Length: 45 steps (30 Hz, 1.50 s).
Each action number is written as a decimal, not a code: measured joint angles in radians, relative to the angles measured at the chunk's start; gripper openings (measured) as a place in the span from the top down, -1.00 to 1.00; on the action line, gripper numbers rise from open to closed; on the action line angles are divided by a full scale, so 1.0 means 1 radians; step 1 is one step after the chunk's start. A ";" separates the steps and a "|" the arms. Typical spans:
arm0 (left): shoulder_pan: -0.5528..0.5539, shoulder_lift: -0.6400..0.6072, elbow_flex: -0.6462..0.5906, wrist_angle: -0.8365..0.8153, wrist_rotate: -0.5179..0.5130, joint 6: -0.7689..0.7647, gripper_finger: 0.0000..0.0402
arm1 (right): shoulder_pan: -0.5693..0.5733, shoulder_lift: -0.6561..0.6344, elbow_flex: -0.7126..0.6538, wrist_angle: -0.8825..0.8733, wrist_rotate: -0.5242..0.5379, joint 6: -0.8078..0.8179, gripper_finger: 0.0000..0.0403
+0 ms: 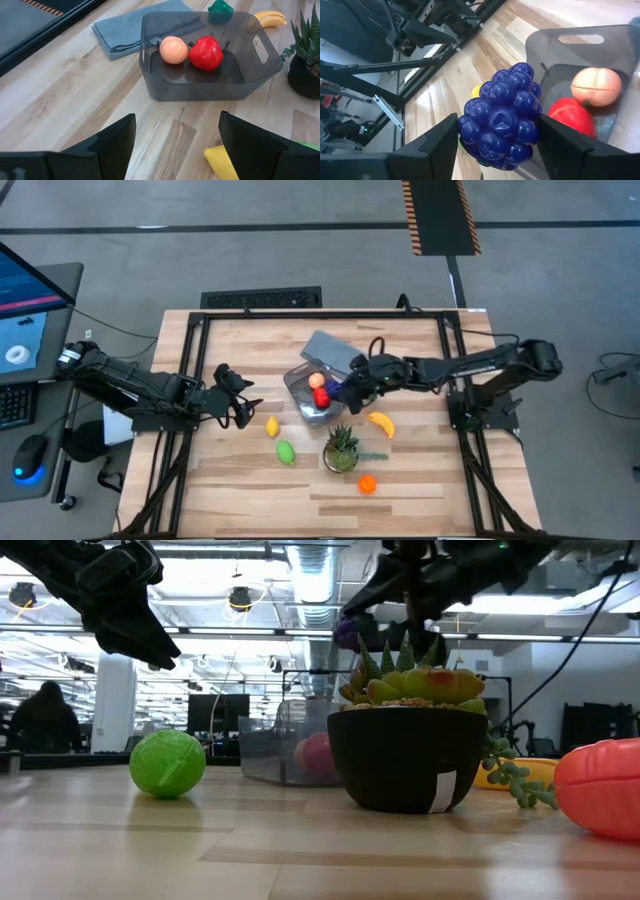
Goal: Pick and placing Produce into tupperware
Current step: Put the violet grapes into the black bin
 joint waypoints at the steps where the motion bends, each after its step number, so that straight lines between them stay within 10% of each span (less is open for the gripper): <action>1: 0.000 0.000 0.000 0.000 0.000 0.000 -0.36 | -0.005 0.014 0.013 -0.001 -0.010 -0.009 -0.27; 45: 0.000 0.000 0.000 -0.006 -0.005 -0.006 -0.36 | -0.124 0.448 0.349 -0.060 -0.089 -0.111 -0.27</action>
